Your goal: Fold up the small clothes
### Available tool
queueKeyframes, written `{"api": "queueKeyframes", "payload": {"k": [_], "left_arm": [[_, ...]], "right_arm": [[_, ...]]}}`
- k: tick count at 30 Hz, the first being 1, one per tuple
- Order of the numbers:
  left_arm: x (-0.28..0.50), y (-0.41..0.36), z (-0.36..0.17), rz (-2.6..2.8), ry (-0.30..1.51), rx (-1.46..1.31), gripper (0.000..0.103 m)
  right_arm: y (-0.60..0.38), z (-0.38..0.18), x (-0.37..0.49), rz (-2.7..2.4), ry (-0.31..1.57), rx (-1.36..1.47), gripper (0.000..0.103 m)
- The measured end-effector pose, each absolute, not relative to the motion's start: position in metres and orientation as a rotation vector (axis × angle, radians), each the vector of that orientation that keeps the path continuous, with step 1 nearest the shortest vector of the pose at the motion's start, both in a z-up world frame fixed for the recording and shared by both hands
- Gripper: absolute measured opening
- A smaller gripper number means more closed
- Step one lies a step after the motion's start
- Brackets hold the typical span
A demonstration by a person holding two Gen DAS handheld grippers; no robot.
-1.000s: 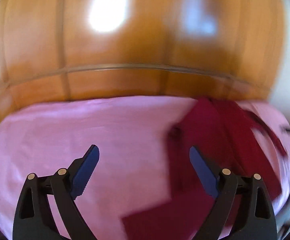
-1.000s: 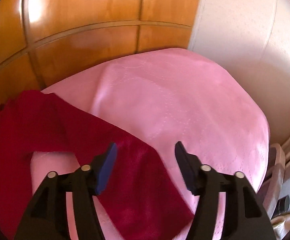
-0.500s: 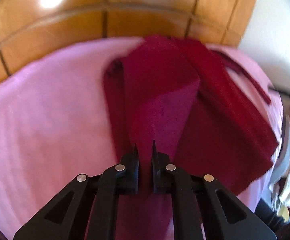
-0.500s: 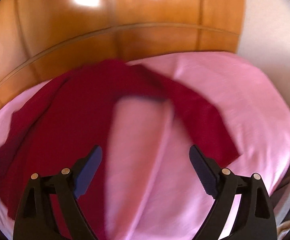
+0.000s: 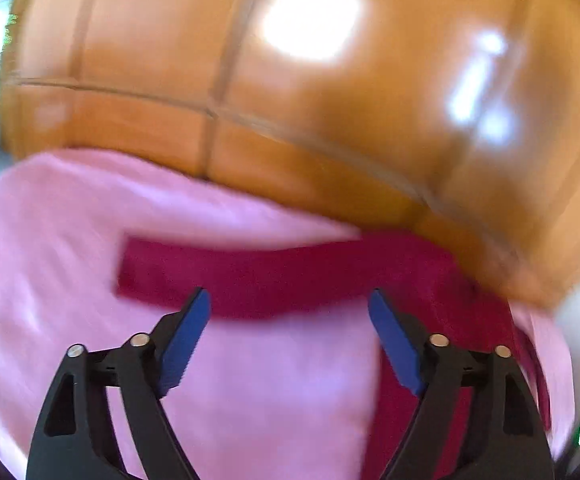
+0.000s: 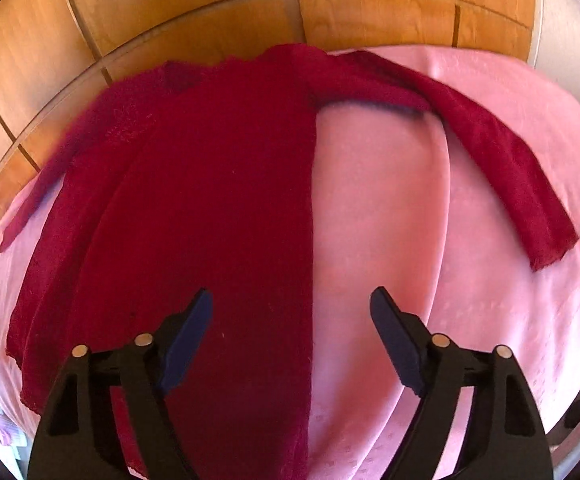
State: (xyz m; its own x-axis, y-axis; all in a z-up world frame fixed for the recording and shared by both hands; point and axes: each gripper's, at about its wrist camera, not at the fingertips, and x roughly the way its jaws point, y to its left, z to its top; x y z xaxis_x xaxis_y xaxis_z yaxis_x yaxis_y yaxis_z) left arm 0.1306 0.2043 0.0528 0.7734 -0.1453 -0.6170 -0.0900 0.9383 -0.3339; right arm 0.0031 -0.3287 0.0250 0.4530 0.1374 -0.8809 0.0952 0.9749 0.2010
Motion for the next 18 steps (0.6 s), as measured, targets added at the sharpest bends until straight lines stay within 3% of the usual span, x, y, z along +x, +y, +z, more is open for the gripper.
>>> {"api": "queueKeyframes", "payload": {"k": [2, 7, 9, 10, 11, 14, 18], "left_arm": [[0.118, 0.182, 0.031, -0.164, 0.787, -0.347, 0.064], [0.097, 0.123, -0.042, -0.390, 1.017, -0.364, 0.063], [0.090, 0.111, -0.058, -0.438, 1.054, -0.402, 0.056], [0.087, 0.106, -0.061, -0.441, 1.042, -0.392, 0.046], [0.084, 0.103, -0.060, -0.444, 1.027, -0.382, 0.014], [0.093, 0.109, -0.055, -0.456, 1.010, -0.422, 0.012], [0.088, 0.128, -0.009, -0.463, 0.909, -0.423, 0.011]], "right_arm": [[-0.326, 0.024, -0.005, 0.036, 1.116, 0.251, 0.067], [-0.320, 0.021, -0.020, 0.084, 1.143, 0.276, 0.060], [-0.316, 0.020, -0.027, 0.093, 1.148, 0.263, 0.053], [-0.313, 0.020, -0.030, 0.097, 1.149, 0.255, 0.049], [-0.312, 0.019, -0.031, 0.098, 1.150, 0.250, 0.041], [-0.306, 0.023, -0.030, 0.118, 1.145, 0.232, 0.011], [-0.302, 0.052, -0.028, 0.149, 1.079, 0.220, 0.009]]}}
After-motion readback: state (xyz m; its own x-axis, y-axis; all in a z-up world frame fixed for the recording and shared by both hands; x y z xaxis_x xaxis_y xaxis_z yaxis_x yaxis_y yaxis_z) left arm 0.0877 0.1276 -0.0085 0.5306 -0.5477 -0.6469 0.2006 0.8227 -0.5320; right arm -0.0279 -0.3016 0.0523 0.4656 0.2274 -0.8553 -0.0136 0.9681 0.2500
